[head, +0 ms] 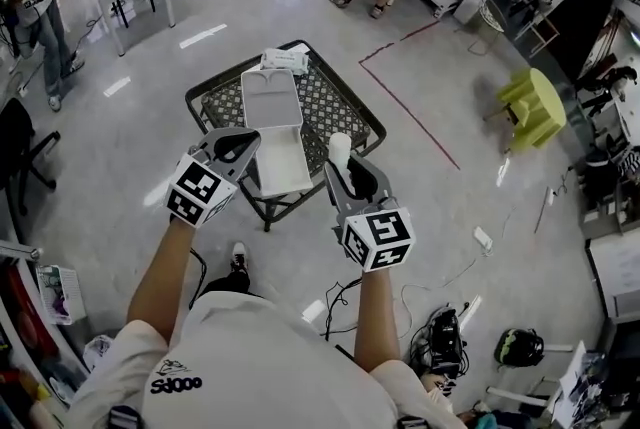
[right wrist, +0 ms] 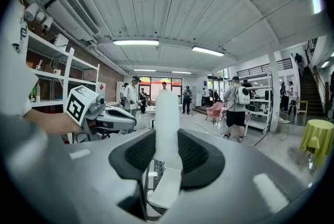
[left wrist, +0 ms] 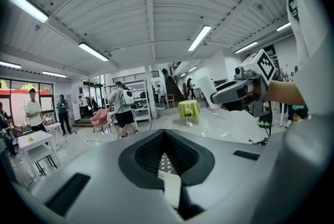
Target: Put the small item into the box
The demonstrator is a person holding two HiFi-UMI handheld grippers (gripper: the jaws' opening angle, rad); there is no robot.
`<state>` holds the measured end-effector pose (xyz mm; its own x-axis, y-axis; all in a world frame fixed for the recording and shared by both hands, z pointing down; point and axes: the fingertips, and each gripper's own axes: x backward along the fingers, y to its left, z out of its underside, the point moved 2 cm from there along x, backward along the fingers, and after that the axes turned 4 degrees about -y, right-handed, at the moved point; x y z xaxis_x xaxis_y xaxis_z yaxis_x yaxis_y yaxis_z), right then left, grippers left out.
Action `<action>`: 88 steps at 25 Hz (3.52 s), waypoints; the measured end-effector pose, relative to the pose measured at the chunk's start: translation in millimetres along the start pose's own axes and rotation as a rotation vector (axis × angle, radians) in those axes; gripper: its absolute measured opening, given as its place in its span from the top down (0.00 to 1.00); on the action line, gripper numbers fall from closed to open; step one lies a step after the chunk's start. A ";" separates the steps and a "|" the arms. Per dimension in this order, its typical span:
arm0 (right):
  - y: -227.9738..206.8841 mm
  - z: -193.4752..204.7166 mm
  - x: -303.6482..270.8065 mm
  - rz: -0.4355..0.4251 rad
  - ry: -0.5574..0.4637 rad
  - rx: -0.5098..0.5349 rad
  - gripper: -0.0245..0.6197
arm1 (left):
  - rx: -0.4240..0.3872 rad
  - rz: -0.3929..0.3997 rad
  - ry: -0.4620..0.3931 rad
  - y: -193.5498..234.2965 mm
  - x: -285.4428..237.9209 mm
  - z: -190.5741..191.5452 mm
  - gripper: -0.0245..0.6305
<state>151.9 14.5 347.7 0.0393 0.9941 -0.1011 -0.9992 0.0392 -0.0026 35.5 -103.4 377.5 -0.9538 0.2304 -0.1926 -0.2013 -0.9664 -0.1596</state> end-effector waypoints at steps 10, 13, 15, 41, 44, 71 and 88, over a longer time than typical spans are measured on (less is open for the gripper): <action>-11.5 20.0 -70.8 0.012 0.089 -0.031 0.75 | 0.041 0.009 0.033 57.0 -33.1 28.0 0.96; -17.0 31.6 -89.9 0.024 0.120 -0.043 0.75 | 0.055 0.025 0.045 70.4 -45.9 41.2 0.96; -19.2 39.4 -102.0 0.031 0.142 -0.052 0.75 | 0.057 0.036 0.053 79.3 -52.0 49.8 0.96; -65.2 141.6 -180.3 -0.116 0.367 -0.047 0.75 | 0.226 -0.103 0.266 102.1 -86.4 145.6 0.96; -68.1 159.2 -186.9 -0.154 0.398 -0.044 0.75 | 0.241 -0.141 0.276 103.6 -86.0 153.6 0.96; -62.8 324.5 -236.8 -0.302 0.759 0.016 0.75 | 0.386 -0.219 0.390 107.3 -84.7 237.7 0.96; -44.2 394.4 -248.6 -0.371 0.975 0.238 0.75 | 0.498 -0.222 0.407 100.3 -75.8 272.2 0.96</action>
<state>186.9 -194.5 765.3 0.2179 0.4101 -0.8856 -0.8949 0.4461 -0.0136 27.0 -248.7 639.7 -0.7376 0.3598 -0.5713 -0.5544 -0.8057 0.2084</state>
